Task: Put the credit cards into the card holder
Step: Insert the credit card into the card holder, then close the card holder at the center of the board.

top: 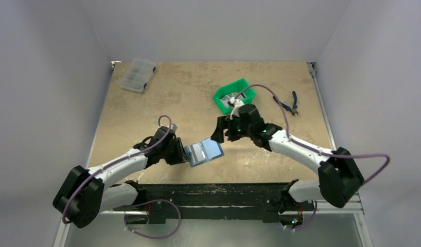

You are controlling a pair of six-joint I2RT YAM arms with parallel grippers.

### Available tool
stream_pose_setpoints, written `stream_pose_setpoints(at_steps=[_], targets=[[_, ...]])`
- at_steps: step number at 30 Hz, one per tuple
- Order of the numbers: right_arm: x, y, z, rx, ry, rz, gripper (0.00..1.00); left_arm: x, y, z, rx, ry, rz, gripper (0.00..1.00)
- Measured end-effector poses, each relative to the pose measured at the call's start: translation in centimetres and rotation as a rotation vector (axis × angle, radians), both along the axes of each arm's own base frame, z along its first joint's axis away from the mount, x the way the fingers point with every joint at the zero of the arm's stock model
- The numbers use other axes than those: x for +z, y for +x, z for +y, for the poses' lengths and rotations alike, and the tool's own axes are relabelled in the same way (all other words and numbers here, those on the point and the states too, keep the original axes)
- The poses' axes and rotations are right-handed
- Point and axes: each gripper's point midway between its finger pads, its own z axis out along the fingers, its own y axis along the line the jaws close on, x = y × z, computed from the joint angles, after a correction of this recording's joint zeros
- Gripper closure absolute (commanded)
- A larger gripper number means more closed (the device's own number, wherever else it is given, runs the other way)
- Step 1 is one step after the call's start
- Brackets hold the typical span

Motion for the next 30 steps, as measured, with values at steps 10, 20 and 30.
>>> stream_pose_setpoints(at_steps=[10,20,30], targets=[[-4.1,1.2,-6.1,-0.048,-0.033,0.105,0.23,6.7,2.1,-0.8,-0.035,-0.041,-0.17,0.39],[-8.2,1.2,-4.0,-0.026,0.058,0.237,0.32,7.1,5.3,-5.3,-0.234,0.029,-0.186,0.41],[-8.0,0.2,-1.2,0.021,0.107,0.236,0.32,3.8,4.5,-5.3,-0.263,0.043,-0.123,0.54]])
